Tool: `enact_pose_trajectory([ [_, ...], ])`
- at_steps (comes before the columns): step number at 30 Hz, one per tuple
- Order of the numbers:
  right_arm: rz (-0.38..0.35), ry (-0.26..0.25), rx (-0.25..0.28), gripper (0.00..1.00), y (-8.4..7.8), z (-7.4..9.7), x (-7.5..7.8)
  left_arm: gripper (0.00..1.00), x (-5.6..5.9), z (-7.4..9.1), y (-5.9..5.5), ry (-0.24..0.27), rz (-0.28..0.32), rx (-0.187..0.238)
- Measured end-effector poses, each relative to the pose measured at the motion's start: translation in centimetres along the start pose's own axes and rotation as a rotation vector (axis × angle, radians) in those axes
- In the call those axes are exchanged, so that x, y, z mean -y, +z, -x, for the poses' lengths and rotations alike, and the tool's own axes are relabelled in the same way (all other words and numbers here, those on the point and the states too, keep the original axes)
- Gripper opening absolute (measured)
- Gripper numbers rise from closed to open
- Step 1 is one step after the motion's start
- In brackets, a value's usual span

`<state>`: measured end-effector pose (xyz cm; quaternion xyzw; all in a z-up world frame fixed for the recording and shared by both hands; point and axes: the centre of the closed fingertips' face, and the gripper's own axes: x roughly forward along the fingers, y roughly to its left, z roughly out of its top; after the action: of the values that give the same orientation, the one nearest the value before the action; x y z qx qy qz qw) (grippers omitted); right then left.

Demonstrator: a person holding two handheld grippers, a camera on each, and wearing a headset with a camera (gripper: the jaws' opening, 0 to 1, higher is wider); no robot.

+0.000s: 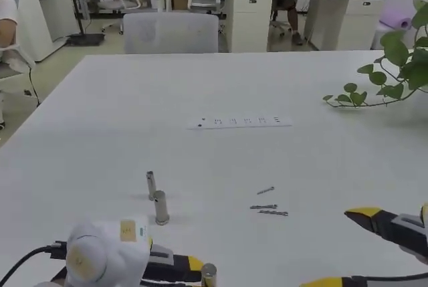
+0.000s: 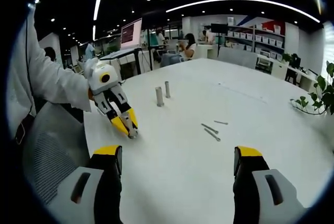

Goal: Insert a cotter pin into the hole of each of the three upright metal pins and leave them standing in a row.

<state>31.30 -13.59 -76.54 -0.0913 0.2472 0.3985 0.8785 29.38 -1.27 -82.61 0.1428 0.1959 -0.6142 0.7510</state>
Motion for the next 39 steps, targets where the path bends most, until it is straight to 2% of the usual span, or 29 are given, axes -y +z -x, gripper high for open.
enact_pose_trajectory([
  [5, -0.005, -0.005, -0.002, 0.9, -0.1, 0.1, 0.1, 0.09, 0.0, -0.4, -0.2, -0.007, -0.019, -0.003],
  [17, -0.006, -0.009, -0.016, 0.9, -0.5, 0.3, 0.3, 0.1, -0.3, -1.2, -1.2, -0.014, -0.012, -0.009],
  [27, -0.002, -0.004, -0.022, 0.9, -0.6, 0.1, 0.2, 0.11, -0.3, -1.3, -1.0, -0.007, 0.0, 0.027],
  [31, 0.001, -0.001, -0.021, 0.9, -0.5, 0.0, 0.2, 0.11, -0.3, -1.4, -0.9, -0.016, 0.02, 0.028],
  [33, 0.002, -0.001, -0.022, 0.9, -0.5, 0.0, 0.2, 0.12, -0.2, -1.3, -0.8, -0.035, 0.061, 0.027],
  [36, 0.003, -0.002, -0.021, 0.9, -0.4, 0.0, 0.2, 0.14, -0.2, -1.3, -0.7, -0.033, 0.065, 0.03],
  [39, 0.004, -0.003, -0.021, 0.9, -0.3, 0.0, 0.3, 0.18, -0.7, -1.2, -0.7, -0.013, 0.074, 0.036],
])
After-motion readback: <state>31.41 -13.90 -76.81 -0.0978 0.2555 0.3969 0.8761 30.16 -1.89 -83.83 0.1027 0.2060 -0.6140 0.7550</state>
